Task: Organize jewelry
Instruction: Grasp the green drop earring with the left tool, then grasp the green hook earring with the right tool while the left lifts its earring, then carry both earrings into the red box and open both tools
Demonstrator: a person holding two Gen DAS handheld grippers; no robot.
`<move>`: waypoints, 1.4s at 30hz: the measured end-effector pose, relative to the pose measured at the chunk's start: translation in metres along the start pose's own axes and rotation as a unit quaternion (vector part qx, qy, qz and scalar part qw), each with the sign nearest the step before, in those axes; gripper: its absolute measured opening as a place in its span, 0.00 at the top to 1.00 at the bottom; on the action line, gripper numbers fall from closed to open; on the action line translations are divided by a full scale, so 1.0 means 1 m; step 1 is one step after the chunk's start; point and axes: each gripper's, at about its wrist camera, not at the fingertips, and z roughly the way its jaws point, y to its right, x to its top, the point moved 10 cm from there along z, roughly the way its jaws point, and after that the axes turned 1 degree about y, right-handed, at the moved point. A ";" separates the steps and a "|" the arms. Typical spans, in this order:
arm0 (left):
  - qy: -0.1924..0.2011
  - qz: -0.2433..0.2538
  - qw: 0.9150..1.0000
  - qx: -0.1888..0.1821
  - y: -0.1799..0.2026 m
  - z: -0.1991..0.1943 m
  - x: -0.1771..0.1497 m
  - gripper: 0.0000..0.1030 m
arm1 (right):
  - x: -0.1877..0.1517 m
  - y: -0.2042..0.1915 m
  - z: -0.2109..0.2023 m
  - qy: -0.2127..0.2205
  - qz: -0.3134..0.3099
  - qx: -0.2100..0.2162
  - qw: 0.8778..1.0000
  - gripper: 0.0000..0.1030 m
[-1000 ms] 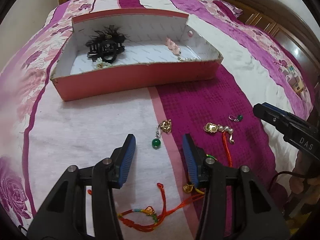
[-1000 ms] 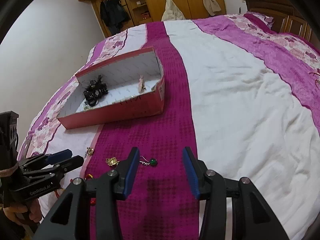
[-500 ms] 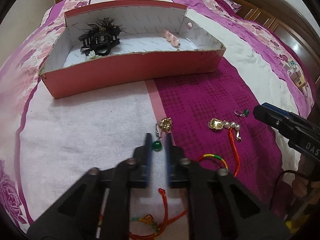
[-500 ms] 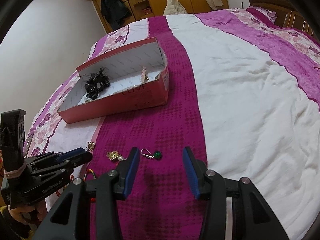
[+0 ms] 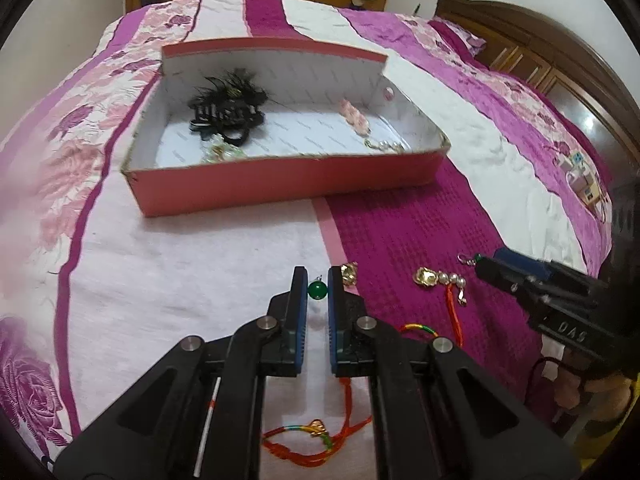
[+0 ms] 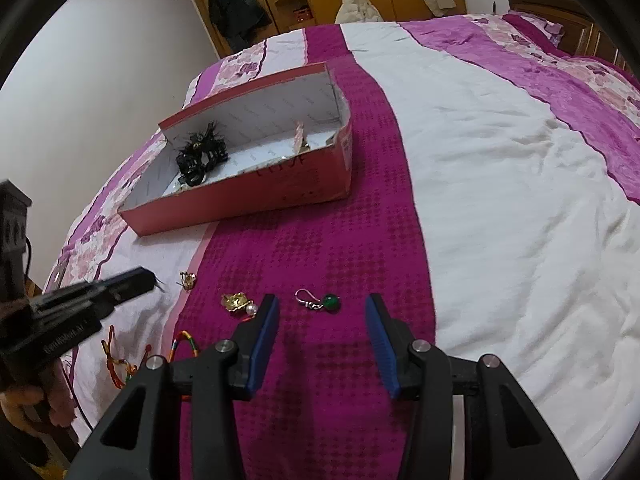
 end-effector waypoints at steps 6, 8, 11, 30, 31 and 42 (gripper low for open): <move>0.009 -0.015 1.000 0.002 -0.011 -0.005 0.005 0.99 | -0.001 -0.006 0.011 -0.009 -0.009 -0.006 1.000 0.54; 0.011 -0.020 1.000 0.000 -0.013 -0.005 0.005 0.99 | 0.000 -0.004 0.012 -0.006 -0.002 -0.011 1.000 0.55; 0.015 -0.023 1.000 -0.004 -0.015 -0.006 0.007 0.99 | 0.002 0.000 0.015 -0.002 0.005 -0.021 1.000 0.62; 0.045 -0.055 0.997 -0.019 -0.027 -0.028 0.021 0.99 | 0.006 -0.009 0.009 0.004 -0.008 -0.013 1.000 0.88; 0.048 -0.055 0.997 -0.019 -0.028 -0.029 0.023 0.99 | 0.009 -0.010 0.004 0.009 -0.007 -0.011 1.000 0.88; 0.084 -0.057 0.995 -0.008 -0.034 -0.049 0.047 0.99 | 0.040 -0.034 -0.024 0.055 -0.033 0.014 0.998 0.88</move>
